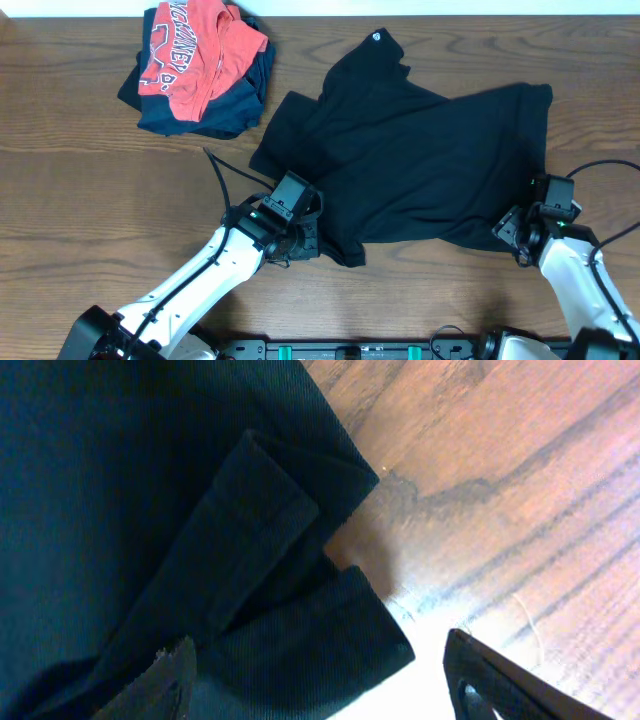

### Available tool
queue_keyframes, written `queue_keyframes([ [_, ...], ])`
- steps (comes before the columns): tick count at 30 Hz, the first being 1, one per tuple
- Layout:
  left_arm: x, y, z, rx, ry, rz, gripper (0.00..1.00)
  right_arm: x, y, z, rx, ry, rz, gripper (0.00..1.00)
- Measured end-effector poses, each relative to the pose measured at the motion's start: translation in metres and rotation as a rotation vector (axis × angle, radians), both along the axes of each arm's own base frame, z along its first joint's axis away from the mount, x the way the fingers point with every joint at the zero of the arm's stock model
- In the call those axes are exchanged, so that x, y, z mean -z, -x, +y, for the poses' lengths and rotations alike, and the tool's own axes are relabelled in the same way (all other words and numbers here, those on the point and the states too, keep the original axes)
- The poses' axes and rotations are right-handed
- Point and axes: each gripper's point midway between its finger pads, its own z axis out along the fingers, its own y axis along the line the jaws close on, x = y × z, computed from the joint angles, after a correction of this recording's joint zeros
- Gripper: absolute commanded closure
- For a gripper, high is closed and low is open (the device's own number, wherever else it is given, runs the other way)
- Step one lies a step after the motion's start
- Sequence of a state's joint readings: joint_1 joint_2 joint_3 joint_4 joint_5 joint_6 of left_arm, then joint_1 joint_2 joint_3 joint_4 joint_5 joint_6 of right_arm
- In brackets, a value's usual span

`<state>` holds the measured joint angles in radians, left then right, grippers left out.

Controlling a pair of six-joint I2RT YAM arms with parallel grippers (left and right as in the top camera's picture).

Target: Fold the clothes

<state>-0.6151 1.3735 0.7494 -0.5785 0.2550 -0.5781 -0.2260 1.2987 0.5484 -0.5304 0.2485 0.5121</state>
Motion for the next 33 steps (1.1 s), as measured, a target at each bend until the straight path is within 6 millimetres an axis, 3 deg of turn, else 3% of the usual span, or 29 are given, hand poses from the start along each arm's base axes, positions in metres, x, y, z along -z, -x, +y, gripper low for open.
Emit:
queue_keyframes([
  [5, -0.001, -0.002, -0.001, 0.0, 0.005, -0.007, 0.94, 0.014, -0.005, 0.0, -0.011, -0.007, 0.027, 0.28],
  [7, -0.001, -0.002, -0.001, 0.0, 0.005, -0.007, 0.94, 0.015, -0.007, 0.0, -0.026, -0.009, 0.028, 0.37],
  [10, -0.001, -0.002, -0.001, 0.0, 0.005, -0.007, 0.94, 0.016, -0.007, 0.003, -0.043, -0.022, 0.038, 0.64],
  [12, -0.001, -0.002, -0.001, 0.0, 0.005, -0.007, 0.94, 0.016, -0.002, 0.005, -0.051, -0.034, 0.065, 0.91],
  [13, -0.001, -0.001, -0.001, 0.0, 0.005, -0.006, 0.94, 0.016, 0.0, 0.006, -0.055, -0.041, 0.081, 0.99],
  [17, 0.0, -0.002, 0.0, -0.001, 0.002, -0.008, 0.94, 0.01, 0.009, 0.009, -0.055, -0.06, 0.141, 0.99],
  [20, -0.001, -0.005, 0.002, -0.015, -0.001, -0.01, 0.94, -0.006, 0.009, 0.009, -0.056, -0.071, 0.165, 0.99],
  [24, -0.01, -0.017, 0.012, -0.067, -0.003, -0.012, 0.94, -0.046, -0.002, 0.012, -0.061, -0.089, 0.111, 0.98],
  [26, -0.019, -0.025, 0.018, -0.098, -0.004, -0.015, 0.94, -0.072, -0.008, 0.013, -0.067, -0.094, 0.063, 0.9],
  [30, -0.048, -0.037, 0.032, -0.134, -0.004, -0.049, 0.94, -0.12, -0.014, 0.017, -0.08, -0.112, -0.041, 0.89],
  [33, -0.073, -0.041, 0.039, -0.142, 0.011, -0.099, 0.94, -0.142, -0.005, 0.02, -0.075, -0.139, -0.07, 0.89],
])
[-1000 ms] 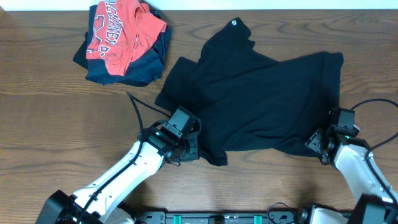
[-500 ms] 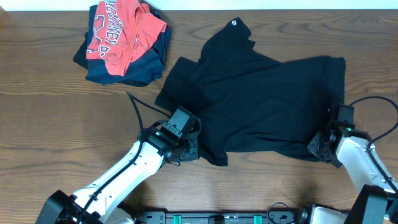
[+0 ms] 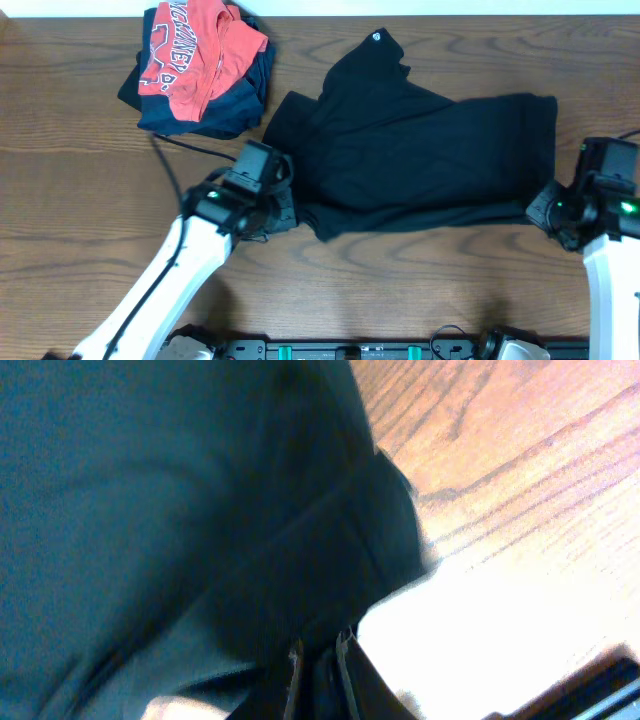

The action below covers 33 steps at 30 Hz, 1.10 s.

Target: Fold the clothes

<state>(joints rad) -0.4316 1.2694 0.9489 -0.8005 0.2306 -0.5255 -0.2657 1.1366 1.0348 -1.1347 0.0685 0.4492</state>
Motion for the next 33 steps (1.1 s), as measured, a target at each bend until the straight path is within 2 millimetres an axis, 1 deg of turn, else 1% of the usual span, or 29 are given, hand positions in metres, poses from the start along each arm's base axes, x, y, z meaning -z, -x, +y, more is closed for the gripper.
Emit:
queue_keyframes([
  [3, -0.023, 0.001, 0.004, -0.004, 0.022, -0.06, 0.94, -0.008, 0.013, 0.006, -0.012, -0.023, 0.01, 0.87],
  [5, -0.036, 0.005, 0.006, -0.002, 0.039, -0.099, 0.94, -0.008, 0.02, 0.009, -0.027, -0.031, 0.026, 0.97],
  [7, -0.049, 0.006, 0.006, -0.002, 0.061, -0.147, 0.94, -0.008, 0.024, 0.013, -0.039, -0.043, 0.037, 0.99],
  [9, -0.063, 0.002, 0.005, -0.004, 0.087, -0.215, 0.94, -0.008, 0.021, 0.013, -0.044, -0.045, 0.026, 0.99],
  [12, -0.08, -0.013, 0.004, -0.015, 0.105, -0.318, 0.94, -0.011, 0.012, 0.011, -0.048, -0.038, -0.011, 0.99],
  [16, -0.091, -0.037, 0.0, -0.023, 0.102, -0.419, 0.94, -0.012, -0.006, 0.008, -0.052, -0.033, -0.064, 0.99],
  [19, -0.09, -0.054, -0.004, -0.003, 0.082, -0.465, 0.94, -0.009, -0.019, 0.005, -0.054, -0.032, -0.079, 0.99],
  [21, -0.087, -0.067, -0.005, -0.001, 0.059, -0.486, 0.94, -0.004, -0.028, 0.003, -0.054, -0.033, -0.079, 0.99],
  [23, -0.082, -0.082, -0.008, -0.002, 0.045, -0.509, 0.94, 0.004, -0.037, -0.001, -0.053, -0.034, -0.067, 0.99],
  [26, -0.072, -0.106, -0.016, -0.005, 0.038, -0.537, 0.94, 0.024, -0.045, -0.008, -0.036, -0.04, -0.01, 0.99],
  [30, -0.046, -0.136, -0.029, -0.005, 0.036, -0.546, 0.94, 0.056, -0.046, -0.024, 0.014, -0.061, 0.088, 0.99],
  [33, -0.025, -0.151, -0.036, -0.003, 0.032, -0.536, 0.94, 0.074, -0.052, -0.041, 0.06, -0.066, 0.107, 0.99],
])
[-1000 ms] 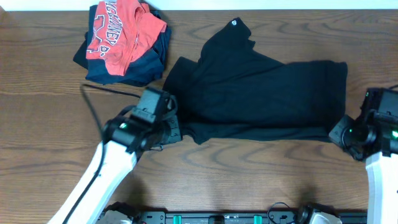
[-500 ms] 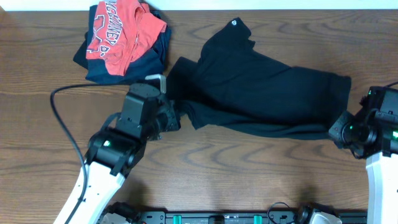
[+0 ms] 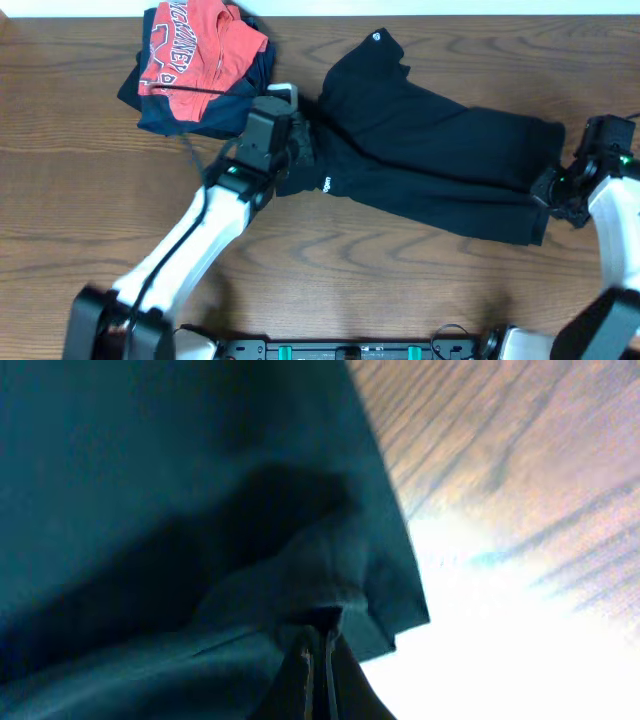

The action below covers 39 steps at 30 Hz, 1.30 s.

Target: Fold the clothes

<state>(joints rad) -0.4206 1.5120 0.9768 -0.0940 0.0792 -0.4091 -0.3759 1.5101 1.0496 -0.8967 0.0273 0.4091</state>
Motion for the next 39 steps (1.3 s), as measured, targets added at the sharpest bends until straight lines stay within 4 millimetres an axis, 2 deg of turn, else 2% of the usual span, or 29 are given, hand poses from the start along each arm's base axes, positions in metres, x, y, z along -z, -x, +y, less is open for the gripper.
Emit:
queue_keyframes([
  [5, 0.03, -0.021, -0.01, 0.007, -0.001, -0.007, 0.93, 0.022, -0.017, -0.024, 0.037, 0.018, -0.02, 0.99],
  [10, 0.044, -0.04, -0.018, 0.016, 0.007, -0.052, 0.93, 0.034, -0.027, -0.031, 0.029, 0.026, -0.03, 0.99],
  [12, 0.047, -0.047, -0.022, 0.019, 0.014, -0.077, 0.83, 0.038, -0.029, -0.032, 0.025, 0.027, -0.029, 0.99],
  [14, 0.049, -0.053, -0.024, 0.021, 0.022, -0.1, 0.65, 0.041, -0.03, -0.032, 0.022, 0.027, -0.027, 0.99],
  [15, 0.049, -0.056, -0.026, 0.023, 0.024, -0.112, 0.53, 0.041, -0.031, -0.032, 0.022, 0.027, -0.027, 0.99],
  [16, 0.049, -0.058, -0.027, 0.022, 0.03, -0.125, 0.41, 0.042, -0.031, -0.033, 0.022, 0.028, -0.029, 0.94],
  [17, 0.048, -0.06, -0.028, 0.024, 0.033, -0.137, 0.3, 0.042, -0.032, -0.033, 0.022, 0.03, -0.032, 0.78],
  [18, 0.048, -0.062, -0.028, 0.024, 0.035, -0.143, 0.11, 0.041, -0.034, -0.034, 0.022, 0.035, -0.038, 0.64],
  [19, 0.049, -0.062, -0.028, 0.022, 0.037, -0.145, 0.02, 0.041, -0.035, -0.035, 0.02, 0.04, -0.044, 0.51],
  [20, 0.049, -0.063, -0.029, 0.023, 0.038, -0.145, 0.02, 0.04, -0.037, -0.037, 0.02, 0.046, -0.051, 0.4],
  [23, 0.051, -0.063, -0.028, 0.022, 0.037, -0.143, 0.02, 0.039, -0.038, -0.037, 0.013, 0.049, -0.055, 0.37],
  [26, 0.057, -0.06, -0.025, 0.018, 0.024, -0.111, 0.02, 0.035, -0.032, -0.03, 0.001, 0.011, -0.014, 0.22],
  [27, 0.063, -0.056, -0.022, 0.017, 0.013, -0.083, 0.02, 0.026, -0.03, -0.027, -0.014, -0.004, 0.013, 0.15],
  [30, 0.082, -0.041, -0.009, 0.011, -0.035, 0.028, 0.02, 0.005, -0.031, -0.02, -0.044, -0.02, 0.046, 0.1],
  [34, 0.097, -0.009, 0.011, 0.013, -0.114, 0.187, 0.02, -0.026, -0.045, 0.005, -0.135, -0.032, 0.046, 0.11],
  [36, 0.096, 0.005, 0.018, 0.035, -0.15, 0.228, 0.02, -0.027, -0.042, 0.025, -0.193, -0.058, 0.073, 0.12],
  [39, 0.085, 0.016, 0.024, 0.059, -0.179, 0.24, 0.02, -0.017, -0.035, 0.06, -0.296, -0.094, 0.122, 0.15],
])
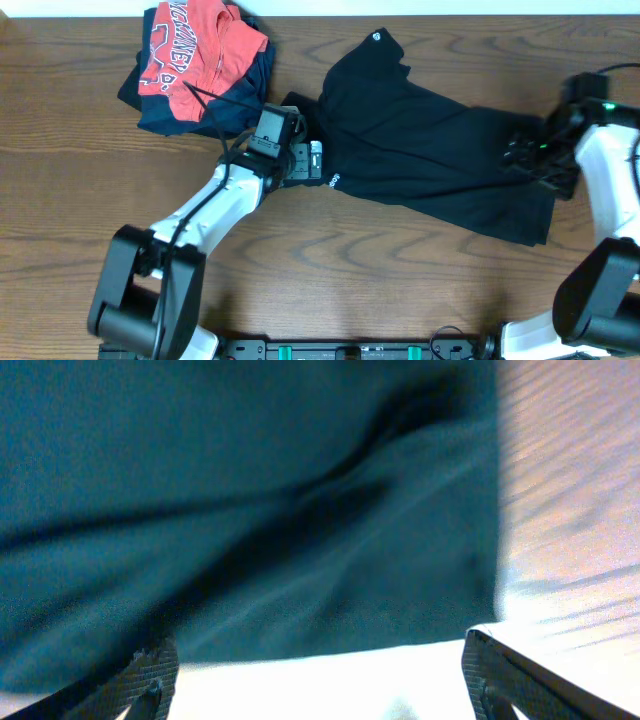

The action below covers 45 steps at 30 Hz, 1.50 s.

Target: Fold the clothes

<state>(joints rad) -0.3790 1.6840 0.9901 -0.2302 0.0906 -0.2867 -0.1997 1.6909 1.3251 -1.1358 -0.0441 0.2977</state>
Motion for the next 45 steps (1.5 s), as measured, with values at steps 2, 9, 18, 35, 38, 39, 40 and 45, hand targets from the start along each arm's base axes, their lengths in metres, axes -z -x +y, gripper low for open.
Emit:
queue_keyframes([
  [2, -0.007, 0.001, 0.003, 0.003, -0.003, -0.009, 0.02, 0.009, 0.007, 0.018, -0.051, -0.017, 0.03, 0.17],
  [9, -0.014, -0.002, 0.012, -0.004, -0.007, -0.026, 0.02, 0.051, 0.019, 0.052, -0.127, -0.034, 0.049, 0.2],
  [18, -0.01, -0.002, 0.015, -0.012, -0.026, -0.022, 0.02, 0.089, 0.008, 0.052, -0.05, -0.029, -0.069, 0.28],
  [35, -0.004, 0.003, 0.022, -0.023, -0.058, 0.009, 0.02, 0.1, 0.015, 0.0, 0.168, 0.065, -0.08, 0.29],
  [38, -0.003, 0.005, 0.022, -0.023, -0.06, 0.015, 0.02, 0.1, 0.016, -0.022, 0.233, 0.088, -0.089, 0.28],
  [39, -0.003, 0.005, 0.022, -0.023, -0.062, 0.018, 0.02, 0.1, 0.017, -0.032, 0.261, 0.097, -0.096, 0.27],
  [40, -0.002, 0.005, 0.023, -0.023, -0.063, 0.019, 0.02, 0.099, 0.017, -0.04, 0.284, 0.103, -0.105, 0.27],
  [45, 0.0, 0.009, 0.024, -0.023, -0.07, 0.034, 0.02, 0.094, 0.006, -0.078, 0.344, 0.154, -0.194, 0.2],
])
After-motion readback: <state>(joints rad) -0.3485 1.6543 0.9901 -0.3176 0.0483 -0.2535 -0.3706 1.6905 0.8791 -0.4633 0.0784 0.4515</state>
